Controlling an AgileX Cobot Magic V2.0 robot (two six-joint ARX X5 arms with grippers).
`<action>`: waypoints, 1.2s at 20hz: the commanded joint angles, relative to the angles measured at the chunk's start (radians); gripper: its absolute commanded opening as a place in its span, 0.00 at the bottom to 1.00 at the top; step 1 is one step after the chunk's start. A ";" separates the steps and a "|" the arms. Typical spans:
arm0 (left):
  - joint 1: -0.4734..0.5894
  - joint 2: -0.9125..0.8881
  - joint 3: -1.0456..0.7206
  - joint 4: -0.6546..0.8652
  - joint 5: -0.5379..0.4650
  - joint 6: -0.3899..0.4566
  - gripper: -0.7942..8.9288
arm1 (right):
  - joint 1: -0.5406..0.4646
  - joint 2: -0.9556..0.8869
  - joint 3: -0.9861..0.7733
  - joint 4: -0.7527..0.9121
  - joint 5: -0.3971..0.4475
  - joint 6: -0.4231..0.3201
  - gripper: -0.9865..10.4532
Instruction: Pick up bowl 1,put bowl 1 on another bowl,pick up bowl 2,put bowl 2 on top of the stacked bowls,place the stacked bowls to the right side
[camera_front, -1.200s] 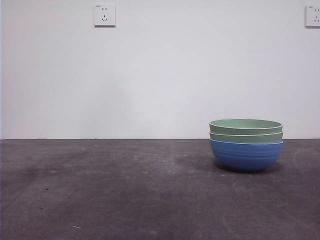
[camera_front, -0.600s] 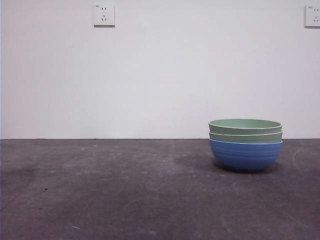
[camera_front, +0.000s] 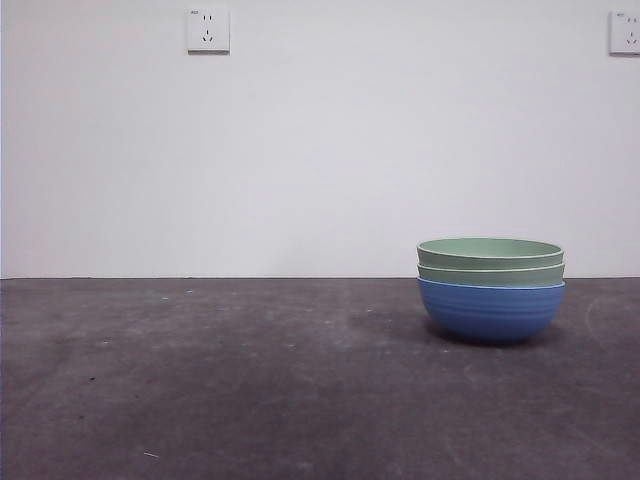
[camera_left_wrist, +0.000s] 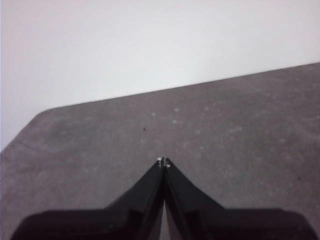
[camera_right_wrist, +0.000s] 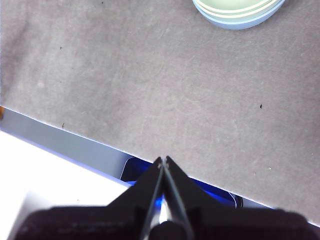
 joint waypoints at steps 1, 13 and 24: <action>0.003 -0.032 -0.054 0.003 -0.003 -0.004 0.08 | 0.002 -0.001 -0.008 0.005 0.003 0.002 0.09; 0.003 -0.067 -0.070 -0.130 -0.002 -0.104 0.08 | 0.002 -0.001 -0.008 0.005 0.003 0.002 0.09; 0.003 -0.067 -0.070 -0.130 -0.002 -0.104 0.08 | 0.000 -0.015 -0.009 0.018 0.014 -0.042 0.09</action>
